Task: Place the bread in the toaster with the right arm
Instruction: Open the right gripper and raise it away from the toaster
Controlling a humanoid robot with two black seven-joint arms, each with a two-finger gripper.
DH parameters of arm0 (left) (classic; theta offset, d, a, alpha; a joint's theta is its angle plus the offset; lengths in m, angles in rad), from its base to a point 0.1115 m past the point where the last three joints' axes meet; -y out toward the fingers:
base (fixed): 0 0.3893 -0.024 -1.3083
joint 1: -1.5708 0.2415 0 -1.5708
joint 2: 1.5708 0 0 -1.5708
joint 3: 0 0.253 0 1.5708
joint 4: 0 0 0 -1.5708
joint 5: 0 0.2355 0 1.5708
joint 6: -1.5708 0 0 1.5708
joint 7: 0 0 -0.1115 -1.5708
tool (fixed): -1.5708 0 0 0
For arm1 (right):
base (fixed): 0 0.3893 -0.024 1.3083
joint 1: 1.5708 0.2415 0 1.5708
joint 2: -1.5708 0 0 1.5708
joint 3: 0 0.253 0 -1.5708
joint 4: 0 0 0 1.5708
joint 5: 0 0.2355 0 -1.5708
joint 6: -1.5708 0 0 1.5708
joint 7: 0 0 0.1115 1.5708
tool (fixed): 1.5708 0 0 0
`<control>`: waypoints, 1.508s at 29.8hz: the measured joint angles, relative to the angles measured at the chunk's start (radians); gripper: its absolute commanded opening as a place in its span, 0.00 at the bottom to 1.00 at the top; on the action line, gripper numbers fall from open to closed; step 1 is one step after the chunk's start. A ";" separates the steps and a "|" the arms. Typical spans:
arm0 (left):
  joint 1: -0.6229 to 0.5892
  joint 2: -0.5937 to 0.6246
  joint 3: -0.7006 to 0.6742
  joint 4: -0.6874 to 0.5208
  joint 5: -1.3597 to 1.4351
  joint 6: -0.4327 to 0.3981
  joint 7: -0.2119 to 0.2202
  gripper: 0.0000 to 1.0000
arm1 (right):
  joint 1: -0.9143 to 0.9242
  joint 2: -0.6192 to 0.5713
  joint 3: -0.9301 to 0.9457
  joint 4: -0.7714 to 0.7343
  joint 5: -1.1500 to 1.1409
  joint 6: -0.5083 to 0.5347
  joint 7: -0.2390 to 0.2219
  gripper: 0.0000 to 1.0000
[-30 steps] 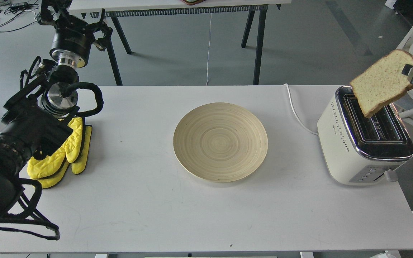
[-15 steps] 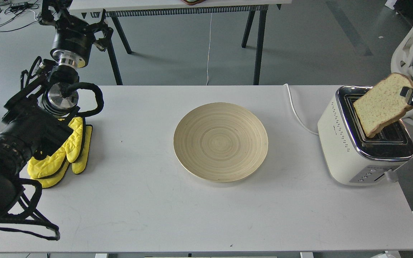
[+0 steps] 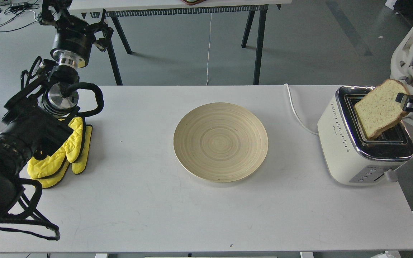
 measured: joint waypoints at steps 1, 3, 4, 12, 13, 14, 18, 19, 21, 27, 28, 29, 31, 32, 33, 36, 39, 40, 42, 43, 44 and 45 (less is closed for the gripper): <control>0.000 0.000 0.000 0.000 0.000 0.000 0.000 1.00 | 0.000 0.000 0.003 0.000 0.002 0.000 0.001 0.52; 0.000 0.000 -0.001 0.000 0.000 0.000 0.000 1.00 | 0.000 0.003 0.005 0.001 0.005 -0.001 0.002 0.59; 0.000 0.000 -0.001 0.000 0.000 0.000 0.000 1.00 | 0.000 0.006 0.007 0.002 0.006 -0.001 0.004 0.62; 0.000 0.000 -0.001 0.000 0.000 0.000 0.000 1.00 | 0.001 0.041 0.107 0.009 0.035 -0.014 0.014 0.97; 0.000 0.000 0.000 0.000 0.000 0.000 0.000 1.00 | 0.001 0.056 0.141 0.007 0.062 -0.015 0.018 0.98; 0.000 0.000 0.000 0.000 0.000 0.000 0.000 1.00 | 0.002 0.072 0.175 0.003 0.105 -0.016 0.020 0.98; 0.000 0.000 0.002 0.000 0.000 0.000 0.000 1.00 | 0.002 0.152 0.279 -0.027 0.352 -0.013 0.021 0.99; 0.000 0.000 0.002 0.000 0.000 0.000 0.000 1.00 | 0.003 0.183 0.307 -0.041 0.412 -0.013 0.021 0.99; 0.000 0.000 0.002 0.000 0.000 0.000 0.000 1.00 | 0.005 0.257 0.370 -0.076 0.514 -0.014 0.021 0.99; 0.000 0.000 0.002 0.001 0.000 0.000 0.000 1.00 | 0.006 0.489 0.557 -0.239 0.804 -0.007 0.028 1.00; 0.000 0.000 0.002 0.001 0.000 0.000 0.001 1.00 | 0.006 0.525 0.585 -0.267 0.837 -0.004 0.034 1.00; 0.000 0.000 0.002 0.001 0.000 0.000 0.001 1.00 | 0.005 0.567 0.617 -0.298 0.868 -0.002 0.041 1.00; 0.000 0.000 0.002 0.001 0.000 0.000 0.001 1.00 | 0.003 0.644 0.680 -0.350 0.912 0.004 0.057 1.00; 0.000 0.000 0.002 0.001 0.000 0.000 0.001 1.00 | 0.002 0.684 0.716 -0.380 0.932 0.011 0.064 1.00; 0.000 0.000 0.002 0.001 0.000 0.000 0.001 1.00 | -0.001 0.722 0.752 -0.414 0.955 0.023 0.069 1.00; 0.000 0.000 0.000 0.001 0.000 0.000 0.001 1.00 | -0.015 0.826 0.844 -0.518 1.034 0.066 0.076 1.00; 0.000 0.000 -0.001 0.002 0.000 0.000 0.002 1.00 | -0.036 0.898 0.922 -0.618 1.104 0.103 0.076 0.99; 0.000 0.000 -0.001 0.002 -0.001 0.000 0.002 1.00 | -0.041 0.912 0.944 -0.645 1.123 0.118 0.077 0.99; 0.000 0.000 -0.001 0.002 -0.001 0.000 0.002 1.00 | -0.060 0.942 0.992 -0.694 1.172 0.176 0.077 0.99; 0.000 0.000 -0.002 0.002 -0.001 0.000 0.002 1.00 | -0.075 0.953 1.011 -0.713 1.197 0.211 0.077 0.99; 0.000 0.001 -0.002 0.002 -0.002 0.000 0.002 1.00 | -0.088 0.959 1.025 -0.728 1.215 0.238 0.077 0.99; 0.000 0.002 -0.002 0.002 -0.002 0.000 0.002 1.00 | -0.100 0.963 1.037 -0.744 1.232 0.264 0.077 0.99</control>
